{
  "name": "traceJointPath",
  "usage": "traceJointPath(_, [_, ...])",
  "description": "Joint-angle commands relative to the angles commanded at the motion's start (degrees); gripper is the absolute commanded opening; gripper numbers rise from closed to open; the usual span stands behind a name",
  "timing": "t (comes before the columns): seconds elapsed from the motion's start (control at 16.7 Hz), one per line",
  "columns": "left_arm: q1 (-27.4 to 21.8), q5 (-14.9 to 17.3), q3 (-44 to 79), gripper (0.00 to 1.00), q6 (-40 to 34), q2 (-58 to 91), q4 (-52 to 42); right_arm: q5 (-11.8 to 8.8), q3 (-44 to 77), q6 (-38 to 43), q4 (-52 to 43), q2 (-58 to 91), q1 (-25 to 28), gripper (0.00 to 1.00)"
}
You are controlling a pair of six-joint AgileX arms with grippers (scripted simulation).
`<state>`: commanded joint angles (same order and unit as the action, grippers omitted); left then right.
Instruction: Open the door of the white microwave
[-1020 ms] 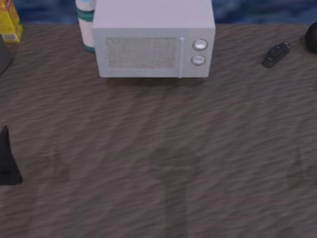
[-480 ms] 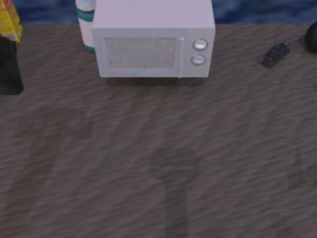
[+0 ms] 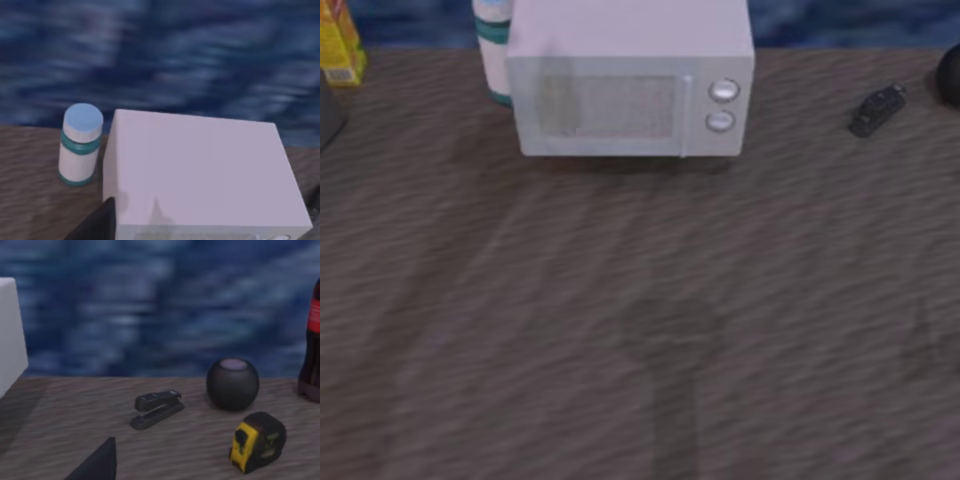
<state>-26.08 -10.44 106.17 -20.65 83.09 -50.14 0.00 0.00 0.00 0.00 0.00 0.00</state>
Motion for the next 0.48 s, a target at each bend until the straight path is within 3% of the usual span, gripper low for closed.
traceJointPath(0.48, [-10.2, -5.6, 43.4, 1.00, -11.6, 41.3, -21.6, 0.0, 0.0, 0.0, 0.0, 0.0, 0.0, 1.00])
